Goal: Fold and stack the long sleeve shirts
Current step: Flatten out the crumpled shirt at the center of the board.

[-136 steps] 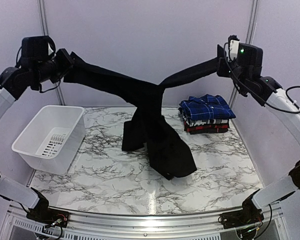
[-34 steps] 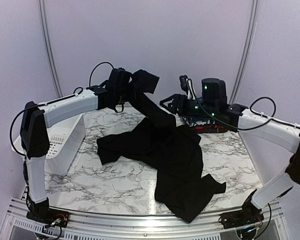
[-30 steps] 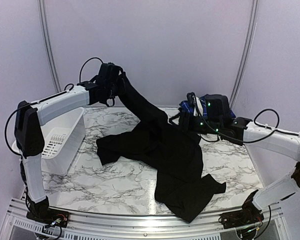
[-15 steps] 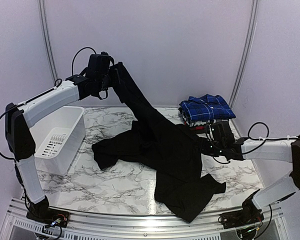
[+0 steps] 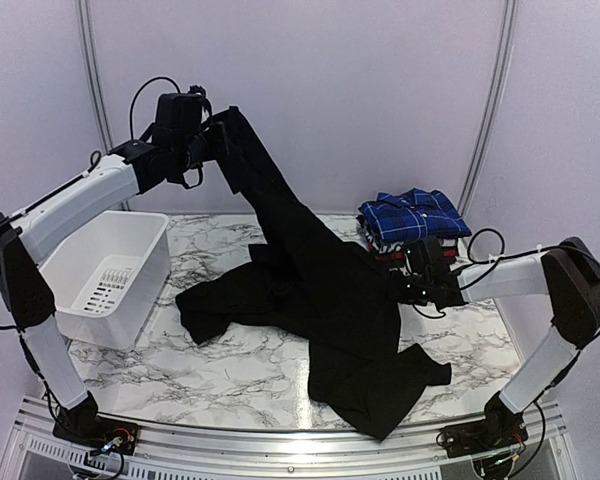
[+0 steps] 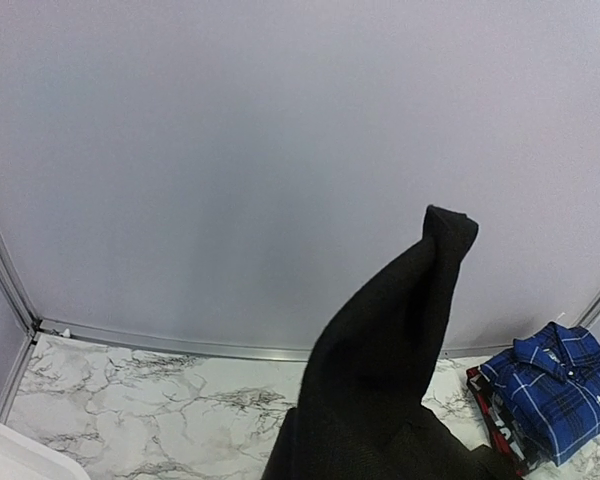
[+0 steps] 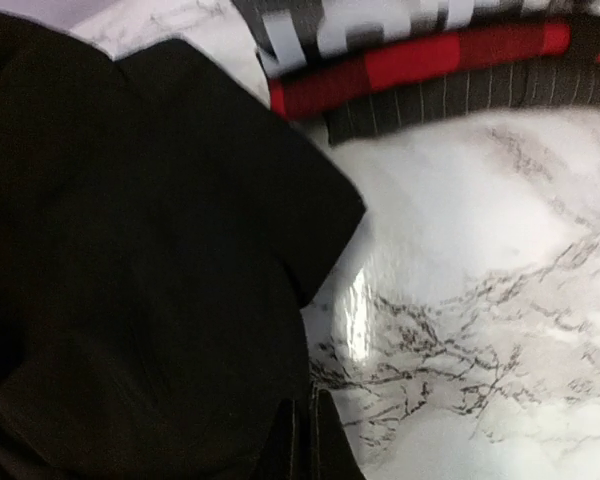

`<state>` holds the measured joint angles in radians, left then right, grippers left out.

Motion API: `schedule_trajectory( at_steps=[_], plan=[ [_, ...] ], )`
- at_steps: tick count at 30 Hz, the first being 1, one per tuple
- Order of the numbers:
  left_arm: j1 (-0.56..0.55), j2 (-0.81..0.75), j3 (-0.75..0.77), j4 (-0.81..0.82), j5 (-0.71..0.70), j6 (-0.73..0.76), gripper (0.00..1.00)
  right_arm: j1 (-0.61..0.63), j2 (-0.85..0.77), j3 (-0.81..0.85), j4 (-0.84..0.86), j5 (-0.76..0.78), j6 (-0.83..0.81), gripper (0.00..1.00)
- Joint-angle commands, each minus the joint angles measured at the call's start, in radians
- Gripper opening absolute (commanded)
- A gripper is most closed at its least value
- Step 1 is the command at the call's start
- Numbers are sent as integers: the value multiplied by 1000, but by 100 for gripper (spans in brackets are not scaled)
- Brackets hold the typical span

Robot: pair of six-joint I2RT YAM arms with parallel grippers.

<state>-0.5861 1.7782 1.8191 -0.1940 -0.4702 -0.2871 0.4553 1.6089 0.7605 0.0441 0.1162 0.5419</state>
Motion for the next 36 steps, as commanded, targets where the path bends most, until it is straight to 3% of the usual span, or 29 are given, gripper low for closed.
schedule_trajectory(
  at_steps=[1, 13, 23, 30, 36],
  plan=[
    [7, -151, 0, 6, -38, 57, 0, 8, -100, 128, -109, 82, -79, 0],
    [6, -499, -7, 26, -60, 201, 0, 162, -316, 532, -376, 350, -317, 0],
    [6, -730, -32, 53, 112, 273, 0, 169, -386, 897, -456, 316, -467, 0],
    [6, -770, -45, 34, 89, 277, 0, 170, -349, 1119, -520, 319, -537, 0],
    [6, -648, 80, -77, -87, 282, 0, 166, -199, 1335, -569, 286, -598, 0]
  ],
)
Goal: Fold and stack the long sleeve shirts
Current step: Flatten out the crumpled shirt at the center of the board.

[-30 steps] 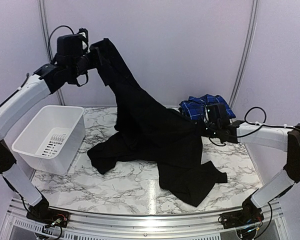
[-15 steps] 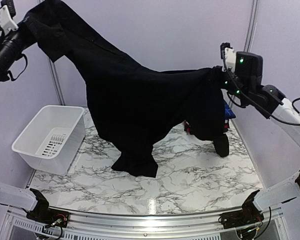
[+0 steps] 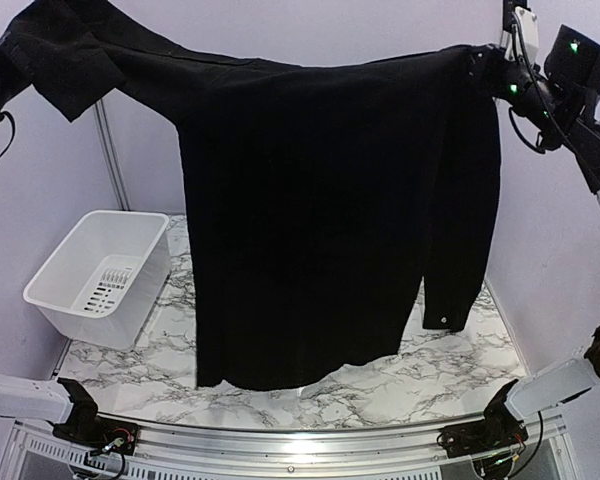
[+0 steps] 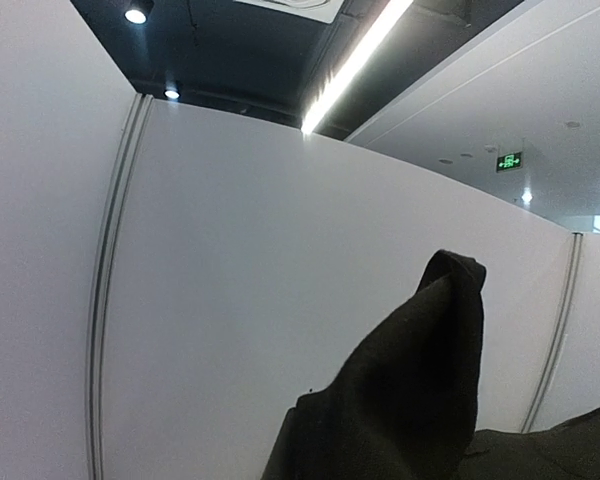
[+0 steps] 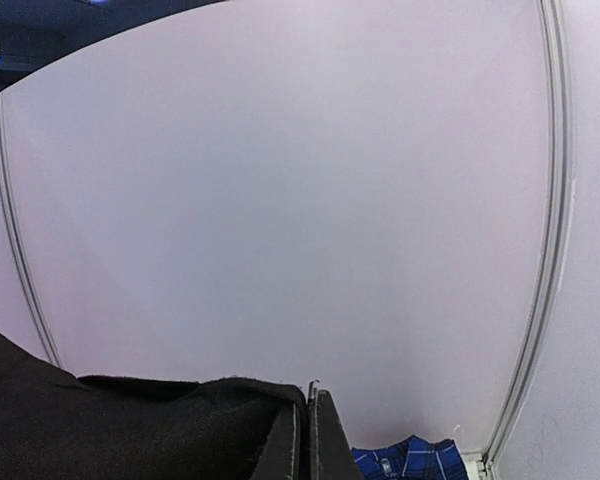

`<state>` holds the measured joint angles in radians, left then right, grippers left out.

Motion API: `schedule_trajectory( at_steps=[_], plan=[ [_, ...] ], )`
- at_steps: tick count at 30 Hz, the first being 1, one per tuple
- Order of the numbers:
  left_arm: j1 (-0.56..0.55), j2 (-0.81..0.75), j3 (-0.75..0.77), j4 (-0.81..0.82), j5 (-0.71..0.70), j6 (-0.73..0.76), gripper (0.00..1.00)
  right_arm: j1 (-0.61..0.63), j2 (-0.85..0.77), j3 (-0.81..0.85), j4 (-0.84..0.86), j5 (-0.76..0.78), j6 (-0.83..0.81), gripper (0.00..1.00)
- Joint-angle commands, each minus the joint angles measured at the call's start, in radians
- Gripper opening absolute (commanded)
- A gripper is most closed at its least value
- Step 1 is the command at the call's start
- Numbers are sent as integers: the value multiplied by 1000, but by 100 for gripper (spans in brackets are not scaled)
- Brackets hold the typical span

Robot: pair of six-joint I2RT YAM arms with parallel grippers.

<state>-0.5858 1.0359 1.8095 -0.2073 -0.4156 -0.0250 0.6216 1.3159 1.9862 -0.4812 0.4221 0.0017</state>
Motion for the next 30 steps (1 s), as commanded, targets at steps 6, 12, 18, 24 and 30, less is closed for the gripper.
schedule_trajectory(
  at_steps=[6, 12, 18, 24, 30],
  plan=[
    [27, 324, 128, -248, -208, -21, 0, -107, 387, 164, -102, -302, 26, 0],
    [146, 583, -12, -359, -80, -192, 0, -135, 693, 104, -78, -389, 71, 0],
    [195, 695, -114, -385, -107, -269, 0, -136, 765, 18, -93, -335, 108, 0],
    [212, 654, -178, -391, -142, -302, 0, -106, 710, -166, -55, -296, 113, 0],
    [232, 628, -219, -389, -111, -292, 0, -83, 760, -166, -49, -274, 131, 7]
  ],
)
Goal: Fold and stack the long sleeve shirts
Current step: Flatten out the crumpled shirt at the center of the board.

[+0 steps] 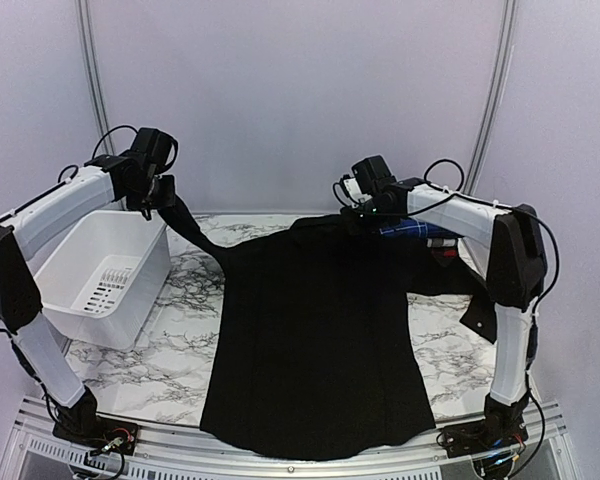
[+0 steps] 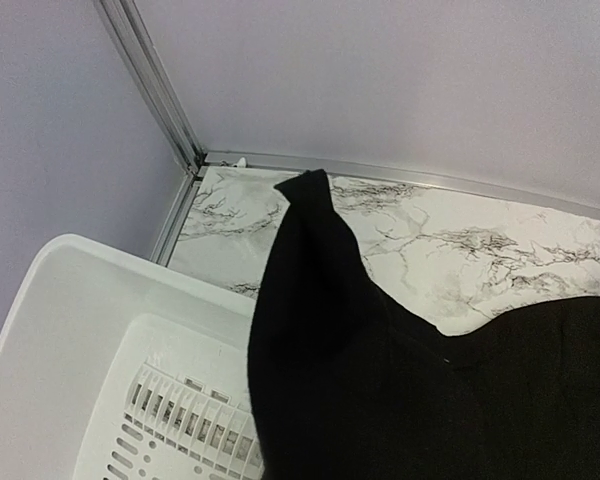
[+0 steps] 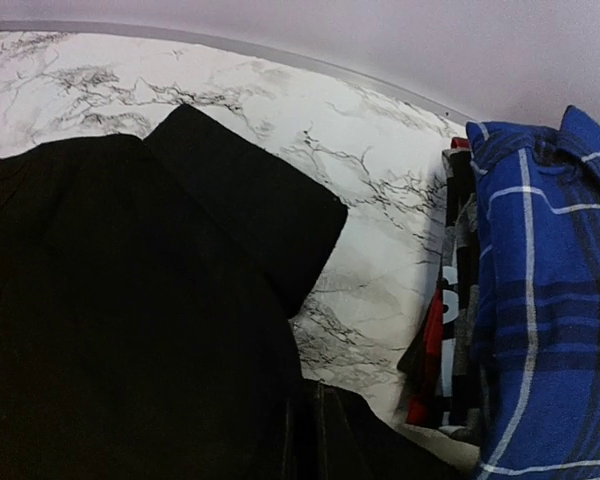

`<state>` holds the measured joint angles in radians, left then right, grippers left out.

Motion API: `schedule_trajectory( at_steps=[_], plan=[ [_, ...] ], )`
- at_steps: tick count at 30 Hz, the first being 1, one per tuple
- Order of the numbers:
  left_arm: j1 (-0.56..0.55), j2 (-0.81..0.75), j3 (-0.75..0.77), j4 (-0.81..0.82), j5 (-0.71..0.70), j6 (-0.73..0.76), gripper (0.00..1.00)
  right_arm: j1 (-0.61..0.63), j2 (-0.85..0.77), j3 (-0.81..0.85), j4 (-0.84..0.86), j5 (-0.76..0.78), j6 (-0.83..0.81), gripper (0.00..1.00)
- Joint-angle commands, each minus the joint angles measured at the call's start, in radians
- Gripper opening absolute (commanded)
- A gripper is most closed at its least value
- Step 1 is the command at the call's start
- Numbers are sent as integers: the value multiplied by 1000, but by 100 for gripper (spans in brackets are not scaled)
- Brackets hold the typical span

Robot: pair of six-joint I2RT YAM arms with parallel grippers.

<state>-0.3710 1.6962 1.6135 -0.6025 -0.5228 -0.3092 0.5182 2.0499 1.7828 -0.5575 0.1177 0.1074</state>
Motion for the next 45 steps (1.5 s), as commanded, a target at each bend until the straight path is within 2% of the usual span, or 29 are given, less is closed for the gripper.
schedule_trajectory(
  at_steps=[1, 5, 6, 9, 13, 16, 18, 22, 25, 29, 31, 33, 39, 41, 45],
  plan=[
    [18, -38, -27, 8, 34, 2, 0, 24, 44, 62, 10, 37, 27, 12],
    [-15, -61, -62, 72, 349, 117, 0, 55, 37, 88, 8, 51, 31, 40],
    [-49, -63, -73, 83, 375, 159, 0, 63, 19, 75, 18, 49, 32, 48],
    [-147, -53, -104, 95, 431, 214, 0, 80, -41, 36, 49, 40, 49, 58],
    [-249, -39, -180, 148, 554, 200, 0, 95, -156, -73, 116, 10, 82, 62],
    [-335, -32, -252, 216, 645, 202, 0, 96, -262, -218, 212, -58, 124, 62],
    [-376, -5, -273, 228, 659, 200, 0, 98, -320, -310, 266, -103, 152, 62],
    [-389, 52, -315, 265, 699, 158, 0, 113, -396, -461, 340, -204, 164, 63],
    [-392, 74, -323, 278, 711, 142, 4, 139, -413, -546, 367, -226, 153, 63],
    [-393, 85, -330, 283, 682, 108, 15, 179, -428, -625, 384, -246, 160, 63],
    [-393, 77, -340, 283, 635, 60, 38, 215, -436, -652, 385, -233, 163, 63],
    [-394, 56, -365, 283, 591, 9, 53, 252, -439, -671, 377, -221, 167, 62],
    [-393, -65, -481, 298, 554, -106, 83, 364, -423, -698, 371, -215, 200, 58],
    [-394, -94, -505, 295, 533, -132, 87, 391, -409, -695, 368, -209, 218, 56],
    [-394, -140, -551, 283, 477, -196, 87, 444, -399, -697, 377, -211, 235, 54]
  ],
)
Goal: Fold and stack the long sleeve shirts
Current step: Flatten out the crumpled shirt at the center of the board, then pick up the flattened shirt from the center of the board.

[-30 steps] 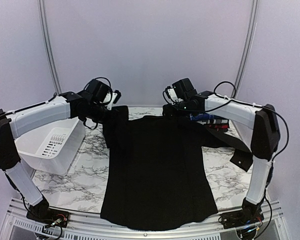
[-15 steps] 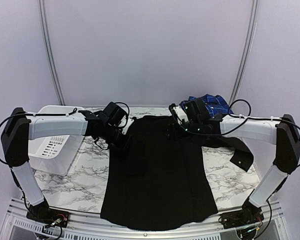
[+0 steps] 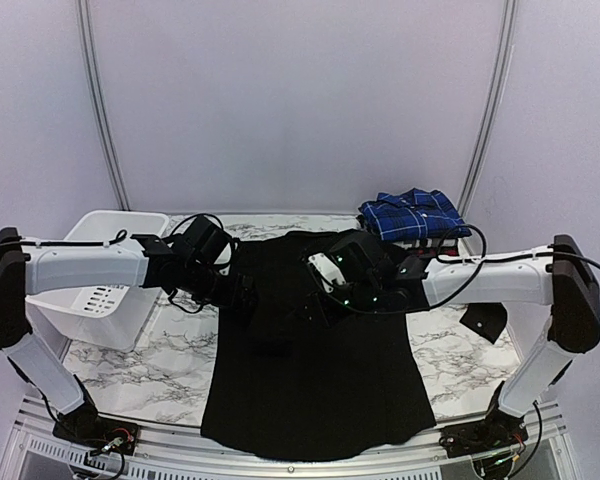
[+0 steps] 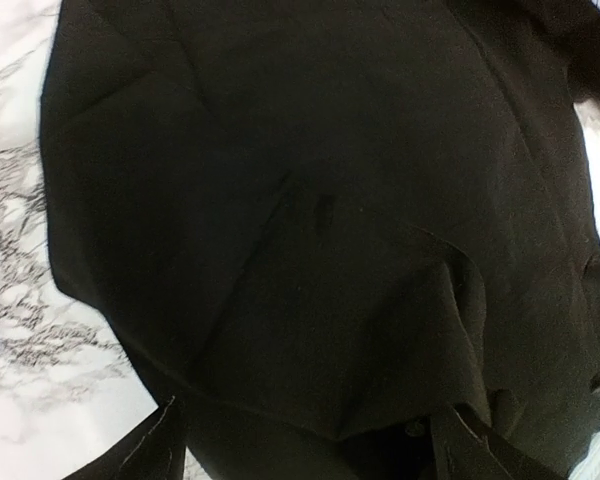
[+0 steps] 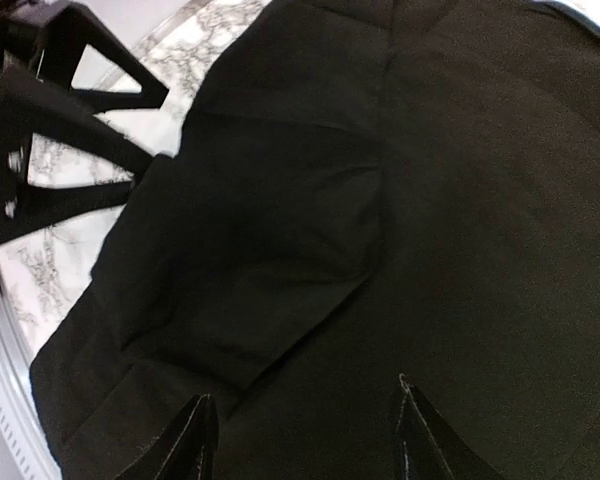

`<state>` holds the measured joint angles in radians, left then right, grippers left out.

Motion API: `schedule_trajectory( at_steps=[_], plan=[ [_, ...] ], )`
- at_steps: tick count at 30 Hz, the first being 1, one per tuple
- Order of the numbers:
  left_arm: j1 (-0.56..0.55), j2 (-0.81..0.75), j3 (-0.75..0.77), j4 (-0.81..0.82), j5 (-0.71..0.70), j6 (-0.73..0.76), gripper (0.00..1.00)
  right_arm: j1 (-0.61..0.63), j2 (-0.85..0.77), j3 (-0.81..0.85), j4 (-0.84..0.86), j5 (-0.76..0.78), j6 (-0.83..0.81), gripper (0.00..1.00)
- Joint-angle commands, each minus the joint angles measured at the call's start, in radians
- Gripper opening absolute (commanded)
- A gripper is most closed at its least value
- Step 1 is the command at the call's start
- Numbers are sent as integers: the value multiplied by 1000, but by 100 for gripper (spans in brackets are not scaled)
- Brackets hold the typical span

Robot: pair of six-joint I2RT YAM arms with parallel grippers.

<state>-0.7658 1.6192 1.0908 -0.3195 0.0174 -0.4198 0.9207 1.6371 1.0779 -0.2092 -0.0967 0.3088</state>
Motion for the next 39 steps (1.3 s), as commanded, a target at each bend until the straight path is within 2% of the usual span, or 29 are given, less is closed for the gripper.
schedule_trajectory(
  at_steps=[1, 6, 17, 21, 24, 27, 31, 39],
  plan=[
    [1, -68, -38, 0, -61, -97, 87, 60, 15, 5, 32, 5, 33, 54],
    [0, -61, -60, -8, -55, -111, 86, 141, 3, -51, 59, 33, 5, 56],
    [1, -133, -100, -34, -87, -151, 86, 172, -110, -281, 249, -27, -1, 66],
    [1, -173, -124, -56, -78, -170, 86, 236, -81, -272, 249, -10, -49, 66],
    [-2, -207, -157, -55, -8, -168, 83, 274, -35, -231, 216, 50, -76, 64],
    [-53, -245, -199, -53, 65, -116, 80, 282, 8, -195, 173, 90, -73, 61],
    [-142, -269, -263, -47, 110, -121, 75, 280, -1, -185, 154, 195, -40, 57],
    [-244, -198, -307, 100, 134, -180, 75, 280, -77, -225, 234, 285, -9, 53]
  ],
)
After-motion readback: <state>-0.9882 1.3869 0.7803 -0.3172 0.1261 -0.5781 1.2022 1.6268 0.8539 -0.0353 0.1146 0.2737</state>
